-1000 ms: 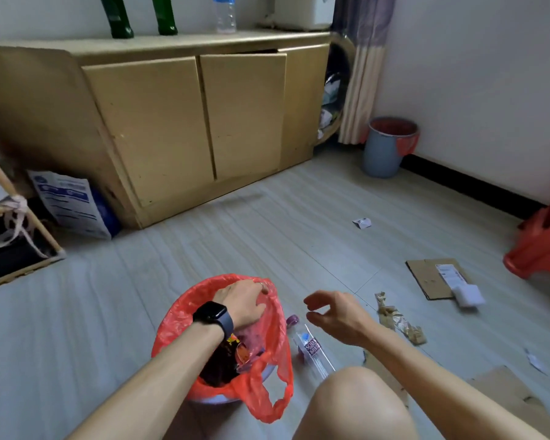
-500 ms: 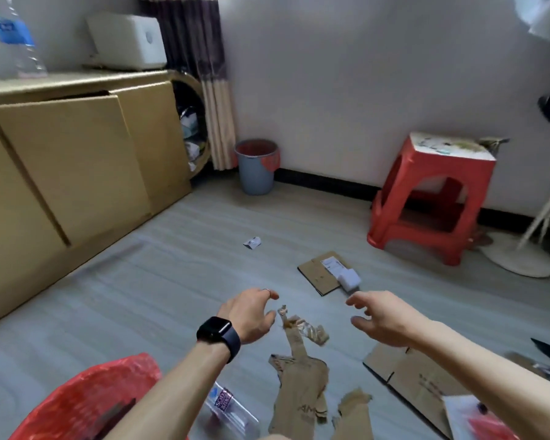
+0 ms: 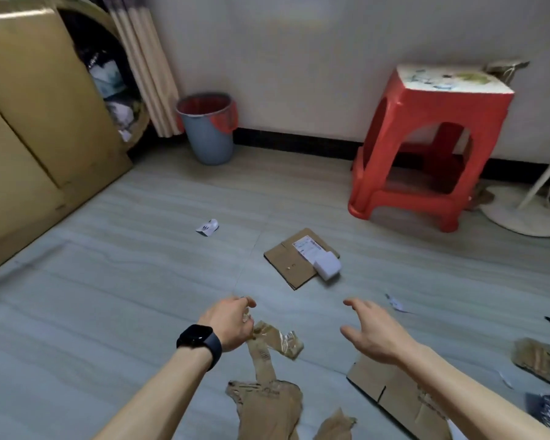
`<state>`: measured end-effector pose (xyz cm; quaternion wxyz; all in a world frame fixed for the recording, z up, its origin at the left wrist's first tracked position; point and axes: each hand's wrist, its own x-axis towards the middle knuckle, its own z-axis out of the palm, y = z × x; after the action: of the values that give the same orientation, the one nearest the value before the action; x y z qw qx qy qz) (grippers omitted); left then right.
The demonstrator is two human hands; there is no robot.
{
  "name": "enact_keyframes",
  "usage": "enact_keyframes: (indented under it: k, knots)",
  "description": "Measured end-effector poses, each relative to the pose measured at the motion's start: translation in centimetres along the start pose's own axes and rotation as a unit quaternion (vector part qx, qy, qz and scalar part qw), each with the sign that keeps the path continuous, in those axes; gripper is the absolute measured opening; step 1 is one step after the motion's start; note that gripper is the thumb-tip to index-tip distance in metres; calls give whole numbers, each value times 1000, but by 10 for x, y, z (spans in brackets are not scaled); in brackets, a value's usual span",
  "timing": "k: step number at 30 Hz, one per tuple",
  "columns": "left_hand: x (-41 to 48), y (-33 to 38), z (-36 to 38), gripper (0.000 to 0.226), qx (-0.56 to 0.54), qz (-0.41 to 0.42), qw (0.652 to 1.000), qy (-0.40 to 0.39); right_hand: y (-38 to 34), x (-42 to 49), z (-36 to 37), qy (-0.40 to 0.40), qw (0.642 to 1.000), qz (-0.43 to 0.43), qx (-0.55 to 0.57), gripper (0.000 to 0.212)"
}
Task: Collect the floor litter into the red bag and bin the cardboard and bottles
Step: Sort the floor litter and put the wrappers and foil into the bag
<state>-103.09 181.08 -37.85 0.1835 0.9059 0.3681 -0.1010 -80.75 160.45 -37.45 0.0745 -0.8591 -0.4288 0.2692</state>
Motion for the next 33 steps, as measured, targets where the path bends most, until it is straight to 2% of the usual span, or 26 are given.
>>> enact_keyframes:
  k: [4, 9, 13, 16, 20, 22, 24, 28, 31, 33]
  knots:
    - [70, -21, 51, 45, 1, -33, 998, -49, 21, 80, 36, -2, 1000, 27, 16, 64]
    - [137, -53, 108, 56, 3, -66, 994, -89, 41, 163, 59, 42, 995, 77, 48, 69]
    - [172, -78, 123, 58, 25, -70, 995, -72, 45, 212, 57, 82, 989, 110, 61, 80]
    - [192, -97, 128, 59, 43, -89, 993, -67, 42, 242, 54, 79, 988, 116, 65, 88]
    - [208, -113, 124, 58, 82, -91, 991, -56, 37, 268, 58, 59, 991, 118, 25, 81]
    - [214, -116, 117, 59, 87, -86, 990, -66, 21, 270, 65, 118, 988, 97, 23, 71]
    - [220, -120, 111, 61, 82, -85, 990, -81, -12, 268, 74, 150, 987, 40, 52, 68]
    - [226, -133, 107, 68, 22, -88, 992, -86, -87, 278, 101, 66, 989, -123, -50, 69]
    - [224, -138, 104, 71, 18, -87, 993, -77, -120, 297, 122, 1, 984, -134, -120, 68]
    - [223, -145, 100, 64, 23, -93, 994, -53, -126, 305, 135, -26, 974, -116, -193, 71]
